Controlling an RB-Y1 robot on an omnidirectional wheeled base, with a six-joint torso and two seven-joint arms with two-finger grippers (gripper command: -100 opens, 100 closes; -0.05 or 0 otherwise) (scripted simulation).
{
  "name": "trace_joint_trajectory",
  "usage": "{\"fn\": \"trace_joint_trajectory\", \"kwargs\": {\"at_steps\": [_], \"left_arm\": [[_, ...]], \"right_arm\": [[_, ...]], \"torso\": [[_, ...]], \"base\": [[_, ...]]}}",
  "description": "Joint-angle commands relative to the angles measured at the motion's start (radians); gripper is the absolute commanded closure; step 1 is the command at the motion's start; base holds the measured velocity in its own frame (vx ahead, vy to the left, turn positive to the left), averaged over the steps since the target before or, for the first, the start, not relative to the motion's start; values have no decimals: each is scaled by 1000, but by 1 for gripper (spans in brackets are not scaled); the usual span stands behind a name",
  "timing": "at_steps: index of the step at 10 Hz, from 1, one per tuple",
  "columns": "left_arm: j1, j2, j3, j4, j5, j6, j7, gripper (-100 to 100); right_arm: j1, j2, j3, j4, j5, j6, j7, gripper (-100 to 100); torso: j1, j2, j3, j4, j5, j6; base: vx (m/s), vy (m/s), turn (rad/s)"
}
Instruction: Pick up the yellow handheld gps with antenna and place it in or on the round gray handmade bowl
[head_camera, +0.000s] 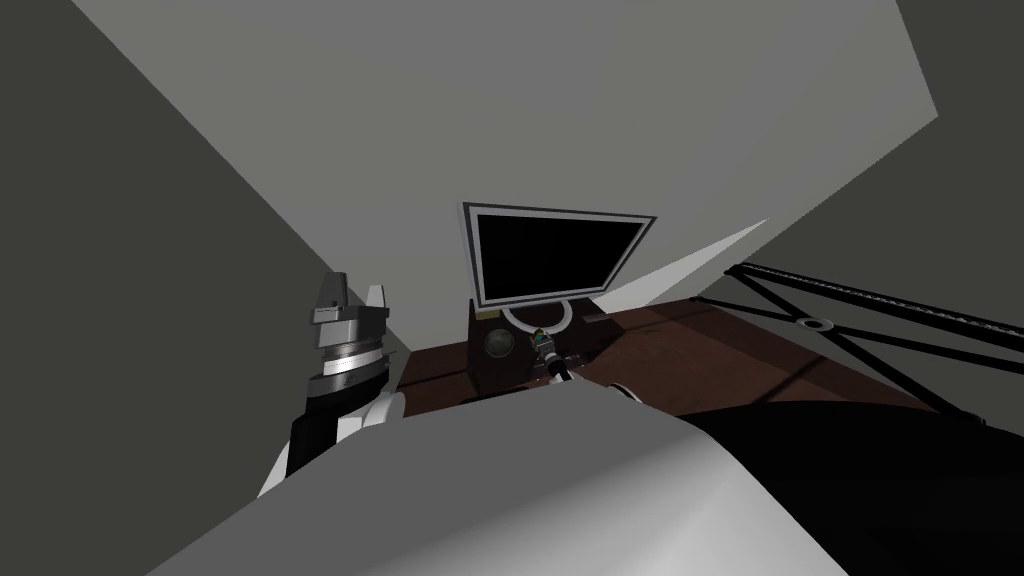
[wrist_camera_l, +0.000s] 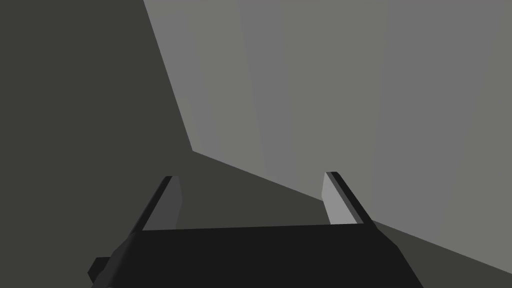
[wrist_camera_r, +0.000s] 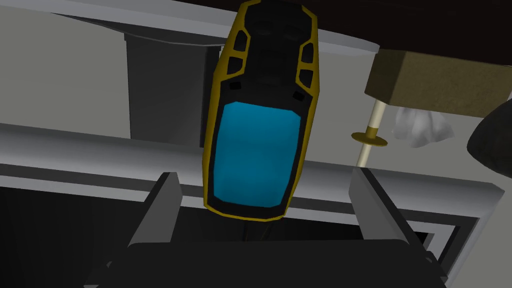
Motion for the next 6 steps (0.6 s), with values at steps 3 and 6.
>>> {"fn": "trace_joint_trajectory", "kwargs": {"at_steps": [3,6], "left_arm": [[0,0,0,0,0,0,0,0],[0,0,0,0,0,0,0,0]], "right_arm": [[16,38,-65,-14,92,0,-22,-100],[81,84,-151,-116,184,30,-45,-100]], "torso": [[0,0,0,0,0,0],[1,0,0,0,0,0]], "base": [[6,-14,39],[7,-15,43]]}}
